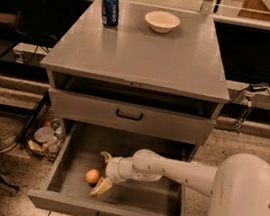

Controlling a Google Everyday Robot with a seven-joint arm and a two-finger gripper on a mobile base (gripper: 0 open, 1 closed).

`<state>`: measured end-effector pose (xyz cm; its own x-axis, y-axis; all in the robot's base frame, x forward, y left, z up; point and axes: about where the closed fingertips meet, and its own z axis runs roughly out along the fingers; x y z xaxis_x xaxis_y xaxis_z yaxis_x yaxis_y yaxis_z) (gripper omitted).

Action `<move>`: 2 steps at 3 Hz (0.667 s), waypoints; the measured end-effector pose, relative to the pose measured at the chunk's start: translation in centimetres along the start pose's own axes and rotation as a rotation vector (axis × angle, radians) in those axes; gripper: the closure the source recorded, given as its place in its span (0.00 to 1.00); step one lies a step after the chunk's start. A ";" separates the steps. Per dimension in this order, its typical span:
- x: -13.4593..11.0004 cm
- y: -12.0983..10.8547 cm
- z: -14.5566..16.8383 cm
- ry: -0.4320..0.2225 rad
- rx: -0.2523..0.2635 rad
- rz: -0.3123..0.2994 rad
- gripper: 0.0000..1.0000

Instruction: Pick orange from middle drawer and place on counter

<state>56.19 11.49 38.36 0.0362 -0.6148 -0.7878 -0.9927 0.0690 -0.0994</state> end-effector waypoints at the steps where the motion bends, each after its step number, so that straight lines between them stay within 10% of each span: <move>1: 0.1 0.9 1.8 0.038 -0.028 -0.030 0.00; 2: 0.2 1.3 2.6 0.067 -0.042 -0.054 0.20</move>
Offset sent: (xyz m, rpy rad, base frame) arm -0.0109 0.0235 -0.0251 -0.1146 -0.0262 0.0808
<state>55.21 13.49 36.45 0.0837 -0.6678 -0.7396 -0.9935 0.0017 -0.1139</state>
